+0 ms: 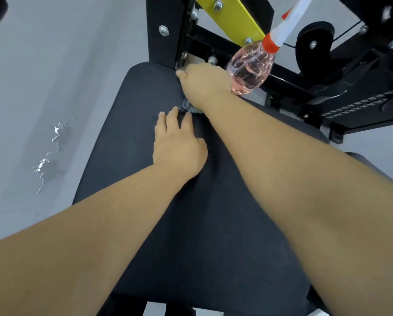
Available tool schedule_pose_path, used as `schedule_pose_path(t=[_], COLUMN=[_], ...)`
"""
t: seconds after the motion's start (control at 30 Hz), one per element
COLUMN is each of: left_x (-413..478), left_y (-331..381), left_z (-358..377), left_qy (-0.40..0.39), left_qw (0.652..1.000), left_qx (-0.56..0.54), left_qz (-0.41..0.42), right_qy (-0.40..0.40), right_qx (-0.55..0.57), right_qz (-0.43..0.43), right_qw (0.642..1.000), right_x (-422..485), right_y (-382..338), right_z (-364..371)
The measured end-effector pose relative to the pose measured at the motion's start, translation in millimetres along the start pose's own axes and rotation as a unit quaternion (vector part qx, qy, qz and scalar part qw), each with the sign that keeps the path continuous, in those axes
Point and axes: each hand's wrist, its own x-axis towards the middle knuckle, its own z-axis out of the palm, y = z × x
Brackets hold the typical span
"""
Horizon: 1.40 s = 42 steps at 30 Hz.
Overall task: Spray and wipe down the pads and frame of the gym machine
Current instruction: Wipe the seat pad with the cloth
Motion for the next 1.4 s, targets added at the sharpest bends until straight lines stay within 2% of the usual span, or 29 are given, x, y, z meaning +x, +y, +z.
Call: schedule_pose_path(t=[0.1,0.27,0.4,0.53,0.6,0.73,0.8,0.87,0.93,1.1,1.27,1.4], left_x=[-11,-25,-31,-38,-46,-64,-71,-78,-77,-70,-74,-77], left_y=[17,51,72,82,86,108,114,116,115,119,119,118], left_z=[2,14,35,46,58,87,101,113,121,120,125,124], left_qy=[0.035,0.026,0.017,0.091,0.082,0.056,0.048,0.001,-0.042,-0.054,-0.039,-0.05], left_qw=[0.999,0.997,0.997,0.989,0.993,0.996,0.986,0.966,0.95,0.95,0.952,0.961], left_qx=[-0.011,0.008,-0.043,-0.114,-0.083,0.05,0.135,0.223,0.275,0.281,0.279,0.249], left_qz=[-0.003,0.069,0.061,0.017,0.024,0.05,0.085,0.131,0.143,0.128,0.118,0.108], right_qy=[0.022,0.043,0.014,0.017,0.01,0.005,0.006,0.001,-0.012,-0.01,0.035,0.048], right_qx=[-0.022,-0.042,0.011,0.011,0.009,0.038,0.036,0.052,0.09,0.234,0.277,0.28], right_qz=[-0.005,0.075,0.075,0.071,0.088,0.132,0.152,0.192,0.214,0.271,0.301,0.287], right_qw=[0.999,0.995,0.997,0.997,0.996,0.99,0.988,0.98,0.973,0.933,0.912,0.915], right_x=[-42,-91,-70,-59,-74,-116,-135,-155,-162,-141,-181,-236], right_y=[42,104,87,91,119,165,186,207,214,208,186,155], right_z=[3,9,14,15,13,4,8,13,17,11,31,45])
